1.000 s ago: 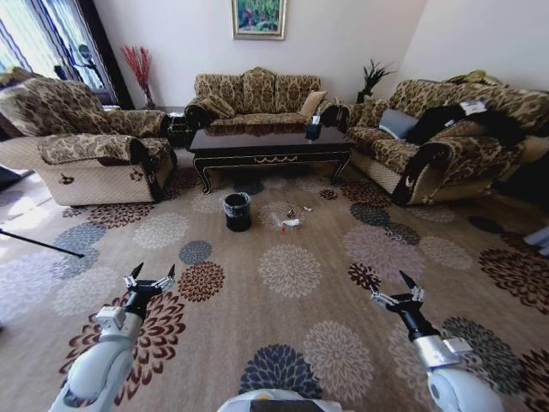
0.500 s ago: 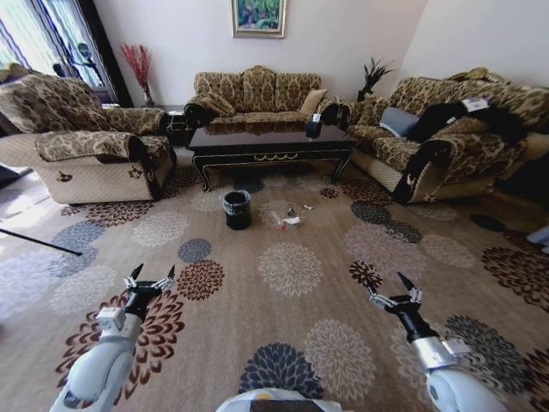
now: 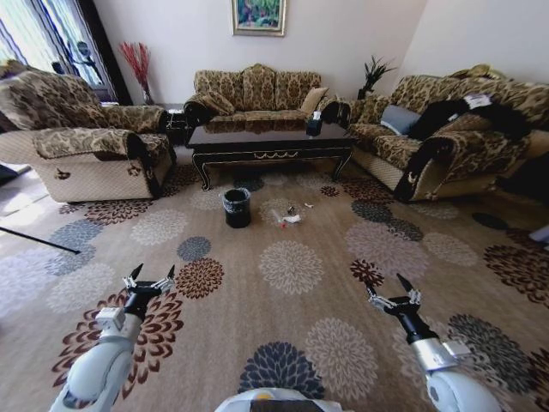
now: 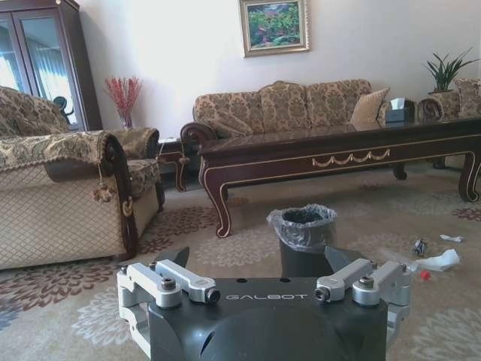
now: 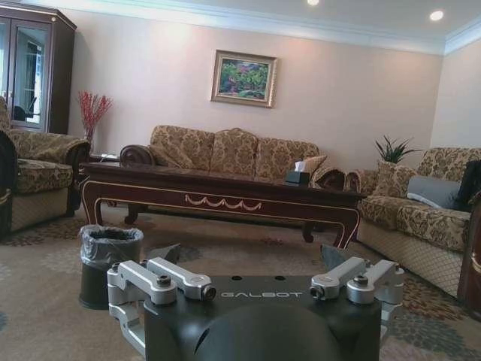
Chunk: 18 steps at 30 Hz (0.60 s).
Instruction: Move to the front of the table and pick up the trash from the floor, then place it into the trash bin.
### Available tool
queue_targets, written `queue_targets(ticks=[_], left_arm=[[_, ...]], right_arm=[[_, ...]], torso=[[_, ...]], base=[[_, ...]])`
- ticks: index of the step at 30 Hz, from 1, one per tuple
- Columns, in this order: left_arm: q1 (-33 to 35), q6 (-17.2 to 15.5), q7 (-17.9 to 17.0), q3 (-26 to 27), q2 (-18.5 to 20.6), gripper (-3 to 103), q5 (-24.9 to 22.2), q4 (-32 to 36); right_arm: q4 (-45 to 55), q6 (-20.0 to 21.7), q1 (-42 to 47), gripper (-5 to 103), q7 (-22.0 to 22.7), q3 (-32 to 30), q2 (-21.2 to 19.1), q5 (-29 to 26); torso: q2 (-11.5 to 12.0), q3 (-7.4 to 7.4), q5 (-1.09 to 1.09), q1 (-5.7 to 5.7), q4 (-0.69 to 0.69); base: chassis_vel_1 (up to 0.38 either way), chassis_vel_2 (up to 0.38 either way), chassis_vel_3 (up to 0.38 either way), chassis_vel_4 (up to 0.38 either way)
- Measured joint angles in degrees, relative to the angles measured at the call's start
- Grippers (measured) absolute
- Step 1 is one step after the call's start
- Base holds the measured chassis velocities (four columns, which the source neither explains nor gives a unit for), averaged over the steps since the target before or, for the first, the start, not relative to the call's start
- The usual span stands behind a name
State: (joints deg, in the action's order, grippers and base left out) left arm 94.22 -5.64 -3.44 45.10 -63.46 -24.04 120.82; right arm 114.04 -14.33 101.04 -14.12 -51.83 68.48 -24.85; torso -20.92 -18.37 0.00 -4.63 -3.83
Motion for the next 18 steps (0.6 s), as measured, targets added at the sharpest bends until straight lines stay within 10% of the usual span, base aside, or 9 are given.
queue_targets(ticks=[18], left_arm=[[-0.4,0.0,0.0,0.0,0.1,100,0.0,-0.5]], right_arm=[[-1.0,-0.2,-0.5,100,-0.3,0.2,0.0,-0.1]], torso=[[4.1,2.66,0.0,1.42,0.0]], base=[[0.0,0.0,0.0,0.0]])
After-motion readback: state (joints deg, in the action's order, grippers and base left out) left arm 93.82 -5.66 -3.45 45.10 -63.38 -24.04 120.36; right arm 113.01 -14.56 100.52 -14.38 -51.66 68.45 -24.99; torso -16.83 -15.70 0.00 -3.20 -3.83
